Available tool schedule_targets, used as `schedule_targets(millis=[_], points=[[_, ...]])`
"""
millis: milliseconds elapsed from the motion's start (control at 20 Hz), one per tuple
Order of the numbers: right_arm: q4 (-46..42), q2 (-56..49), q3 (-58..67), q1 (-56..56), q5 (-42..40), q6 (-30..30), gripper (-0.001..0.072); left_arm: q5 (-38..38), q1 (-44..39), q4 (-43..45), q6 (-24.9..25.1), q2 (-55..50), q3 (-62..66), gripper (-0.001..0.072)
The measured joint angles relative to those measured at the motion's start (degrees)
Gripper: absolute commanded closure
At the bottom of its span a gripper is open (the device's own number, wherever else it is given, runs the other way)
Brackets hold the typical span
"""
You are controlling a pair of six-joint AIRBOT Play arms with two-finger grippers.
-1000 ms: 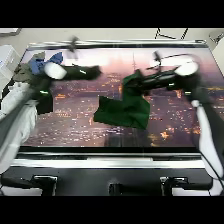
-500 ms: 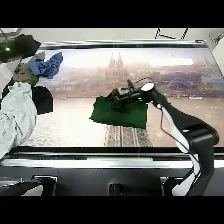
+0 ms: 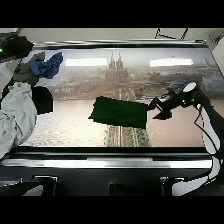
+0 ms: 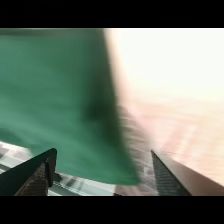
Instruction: Fold the clothes and pants, and hang the long-sleeved shirts on hangers.
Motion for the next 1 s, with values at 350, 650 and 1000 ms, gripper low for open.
schedule_targets(millis=[350,650,1000], points=[[11.65,-0.74,-7.48,1.55,-9.6,-10.4,0.0673,-0.74,0.02,0.15,-0.46,0.04,0.0,0.0683],[19.56,-0.7,6.82,-1.01,-0.66,-15.41,0.0675,-0.87,-0.02,0.11,-0.61,-0.02,0.0,0.0682],[14.43,-0.66,33.38,-13.57,4.52,-4.66,0.0675,-0.9,-0.02,0.09,-0.9,-0.55,0.0,0.0682]])
